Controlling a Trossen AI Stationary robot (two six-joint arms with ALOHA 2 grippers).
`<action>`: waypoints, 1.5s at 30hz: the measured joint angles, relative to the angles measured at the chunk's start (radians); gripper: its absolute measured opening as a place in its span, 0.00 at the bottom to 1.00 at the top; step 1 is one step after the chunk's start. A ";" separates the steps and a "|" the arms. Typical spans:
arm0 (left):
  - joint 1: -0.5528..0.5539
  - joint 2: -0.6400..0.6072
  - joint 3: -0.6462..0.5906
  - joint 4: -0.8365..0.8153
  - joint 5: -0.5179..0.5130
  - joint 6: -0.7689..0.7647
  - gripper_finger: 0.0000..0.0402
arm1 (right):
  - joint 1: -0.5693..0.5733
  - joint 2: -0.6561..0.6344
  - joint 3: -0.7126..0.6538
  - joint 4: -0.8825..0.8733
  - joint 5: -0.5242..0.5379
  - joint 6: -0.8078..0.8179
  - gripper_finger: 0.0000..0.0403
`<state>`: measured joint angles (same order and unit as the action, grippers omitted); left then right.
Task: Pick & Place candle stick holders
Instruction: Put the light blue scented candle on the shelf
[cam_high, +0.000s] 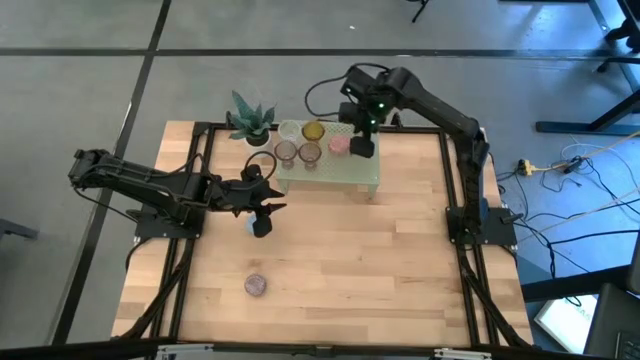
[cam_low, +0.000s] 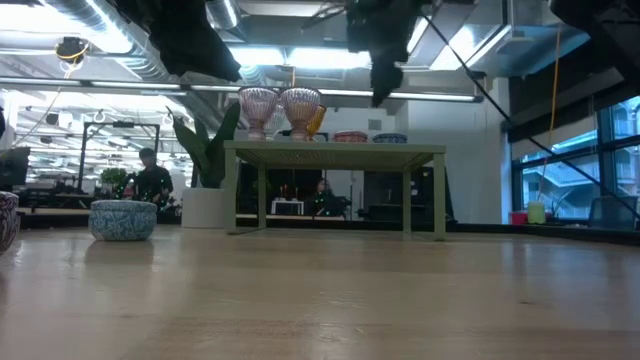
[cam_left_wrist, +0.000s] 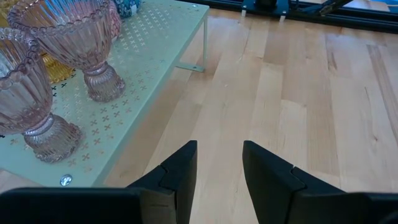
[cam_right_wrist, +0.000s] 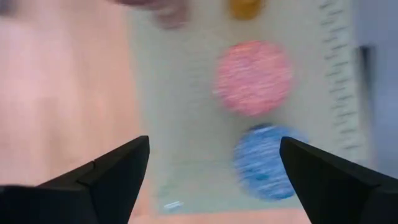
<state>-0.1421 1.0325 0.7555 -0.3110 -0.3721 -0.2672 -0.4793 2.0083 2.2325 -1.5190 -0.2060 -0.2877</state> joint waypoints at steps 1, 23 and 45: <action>0.000 0.000 0.000 0.000 0.000 0.000 0.31 | 0.007 0.000 0.022 -0.036 -0.036 0.027 0.91; 0.000 0.000 0.000 0.000 0.000 0.000 0.31 | 0.428 -0.498 -0.784 0.443 -0.179 0.231 0.91; 0.000 0.000 0.000 0.001 -0.003 0.020 0.31 | 0.554 -0.711 -1.750 1.741 0.140 0.310 0.91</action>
<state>-0.1421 1.0325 0.7555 -0.3103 -0.3748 -0.2475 0.0750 1.2976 0.4827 0.2218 -0.0662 0.0220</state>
